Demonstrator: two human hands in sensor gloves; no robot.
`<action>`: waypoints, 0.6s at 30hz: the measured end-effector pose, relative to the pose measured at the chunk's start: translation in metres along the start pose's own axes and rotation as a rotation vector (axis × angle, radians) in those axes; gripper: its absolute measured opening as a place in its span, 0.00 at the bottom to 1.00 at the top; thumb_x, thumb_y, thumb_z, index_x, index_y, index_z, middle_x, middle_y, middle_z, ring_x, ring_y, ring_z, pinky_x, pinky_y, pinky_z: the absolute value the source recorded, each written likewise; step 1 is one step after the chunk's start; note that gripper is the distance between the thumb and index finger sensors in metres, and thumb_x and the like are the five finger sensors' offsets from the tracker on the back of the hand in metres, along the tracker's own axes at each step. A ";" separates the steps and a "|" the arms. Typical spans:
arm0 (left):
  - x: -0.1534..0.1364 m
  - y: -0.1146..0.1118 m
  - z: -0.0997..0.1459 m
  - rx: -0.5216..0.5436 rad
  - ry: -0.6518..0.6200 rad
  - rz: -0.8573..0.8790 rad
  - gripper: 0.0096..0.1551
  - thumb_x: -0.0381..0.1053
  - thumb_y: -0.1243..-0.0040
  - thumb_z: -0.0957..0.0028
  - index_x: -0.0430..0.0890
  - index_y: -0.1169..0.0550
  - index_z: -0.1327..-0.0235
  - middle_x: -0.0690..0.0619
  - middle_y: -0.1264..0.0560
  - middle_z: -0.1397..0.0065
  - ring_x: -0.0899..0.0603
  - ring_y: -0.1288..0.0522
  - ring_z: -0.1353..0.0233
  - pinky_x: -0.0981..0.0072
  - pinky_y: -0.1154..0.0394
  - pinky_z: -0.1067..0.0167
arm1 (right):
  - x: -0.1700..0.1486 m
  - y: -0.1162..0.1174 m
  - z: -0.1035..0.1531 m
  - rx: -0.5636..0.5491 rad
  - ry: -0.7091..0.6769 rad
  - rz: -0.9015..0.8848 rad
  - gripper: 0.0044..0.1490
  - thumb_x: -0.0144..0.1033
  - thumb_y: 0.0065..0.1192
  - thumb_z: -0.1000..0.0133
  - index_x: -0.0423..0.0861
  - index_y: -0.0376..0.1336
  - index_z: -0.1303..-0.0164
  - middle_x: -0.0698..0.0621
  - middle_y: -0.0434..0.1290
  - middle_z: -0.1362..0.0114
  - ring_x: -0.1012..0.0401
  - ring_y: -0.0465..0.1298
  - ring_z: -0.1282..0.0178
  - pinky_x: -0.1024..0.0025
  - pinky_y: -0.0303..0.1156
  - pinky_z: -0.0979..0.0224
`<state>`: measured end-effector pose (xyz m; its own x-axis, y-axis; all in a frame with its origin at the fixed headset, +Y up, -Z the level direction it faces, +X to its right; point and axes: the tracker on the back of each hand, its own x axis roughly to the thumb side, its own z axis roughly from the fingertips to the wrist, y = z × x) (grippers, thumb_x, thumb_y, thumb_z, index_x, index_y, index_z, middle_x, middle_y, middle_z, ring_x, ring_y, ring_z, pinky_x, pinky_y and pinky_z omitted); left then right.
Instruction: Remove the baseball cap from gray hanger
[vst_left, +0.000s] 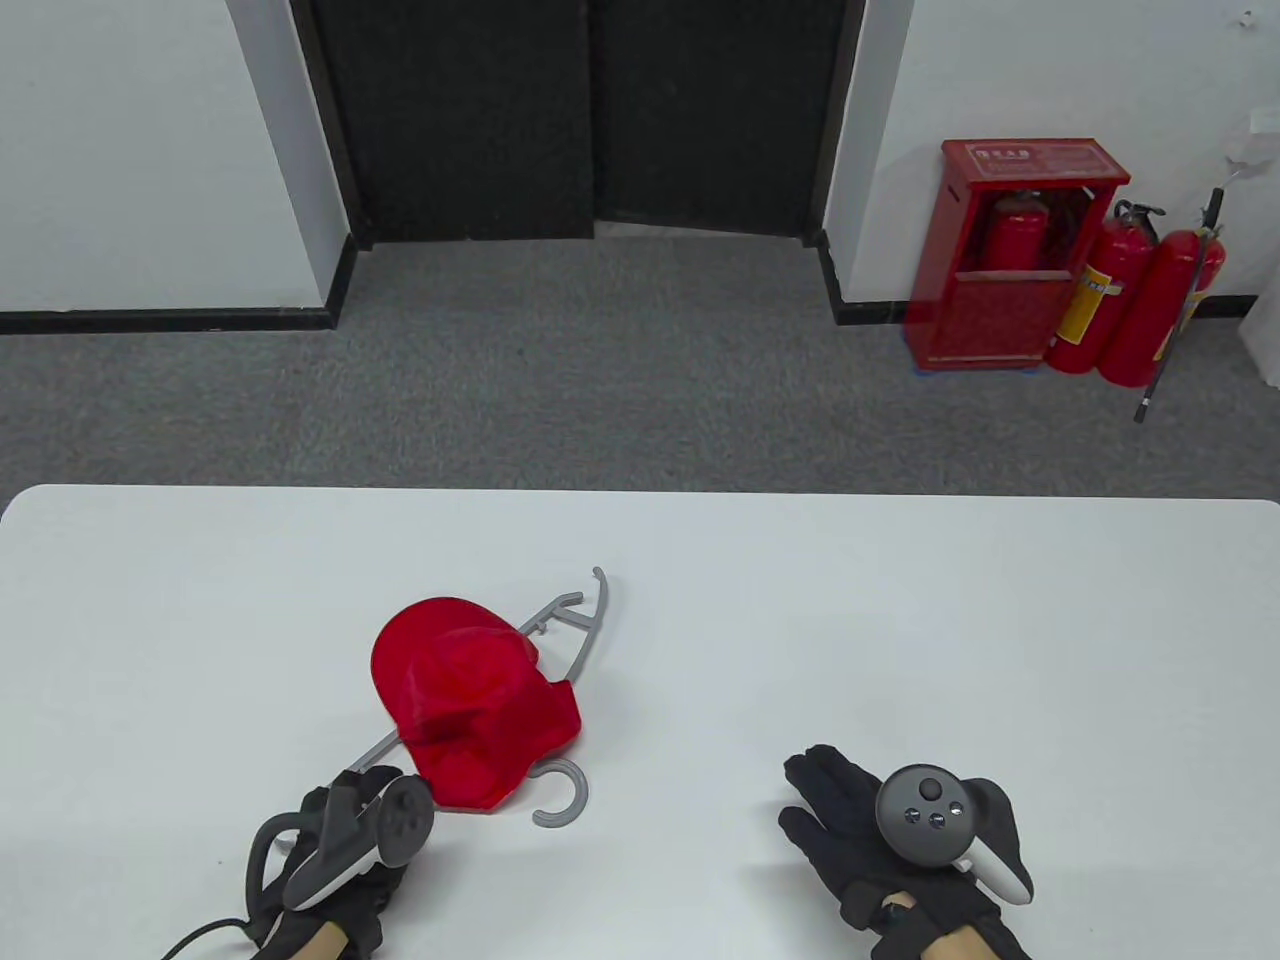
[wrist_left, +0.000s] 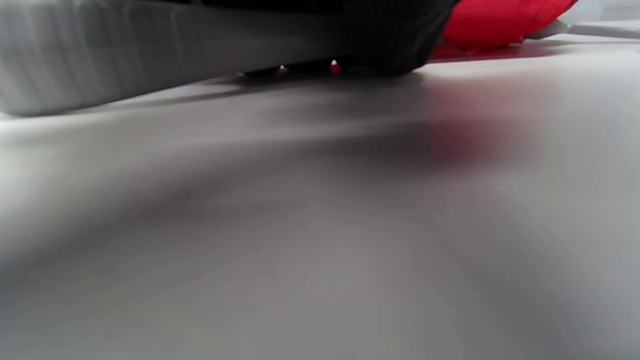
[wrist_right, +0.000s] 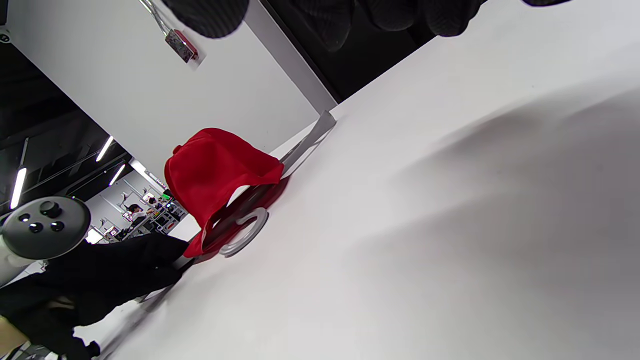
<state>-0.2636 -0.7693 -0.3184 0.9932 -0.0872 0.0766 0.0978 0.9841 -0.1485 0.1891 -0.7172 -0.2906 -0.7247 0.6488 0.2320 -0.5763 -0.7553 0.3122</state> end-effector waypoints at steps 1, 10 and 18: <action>0.000 0.000 0.000 0.001 -0.003 0.003 0.24 0.52 0.34 0.39 0.57 0.23 0.29 0.52 0.24 0.23 0.40 0.22 0.28 0.32 0.35 0.27 | 0.000 0.000 0.000 0.001 0.000 -0.003 0.45 0.53 0.48 0.36 0.38 0.51 0.14 0.31 0.48 0.10 0.30 0.52 0.17 0.19 0.51 0.29; -0.009 0.010 0.001 0.010 0.007 0.068 0.24 0.51 0.36 0.39 0.57 0.24 0.29 0.53 0.20 0.25 0.42 0.18 0.30 0.29 0.35 0.27 | 0.000 -0.002 0.001 0.000 -0.006 -0.004 0.45 0.53 0.48 0.36 0.38 0.51 0.14 0.31 0.48 0.10 0.30 0.53 0.17 0.19 0.51 0.29; -0.023 0.037 0.009 0.092 -0.001 0.285 0.24 0.52 0.41 0.38 0.59 0.26 0.27 0.53 0.19 0.33 0.44 0.19 0.35 0.29 0.36 0.27 | 0.000 -0.001 0.000 0.012 -0.018 -0.003 0.45 0.53 0.47 0.36 0.38 0.52 0.14 0.31 0.49 0.10 0.30 0.54 0.18 0.19 0.51 0.29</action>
<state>-0.2834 -0.7296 -0.3171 0.9799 0.1944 0.0455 -0.1907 0.9788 -0.0744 0.1897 -0.7160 -0.2905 -0.7160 0.6529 0.2470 -0.5740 -0.7520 0.3240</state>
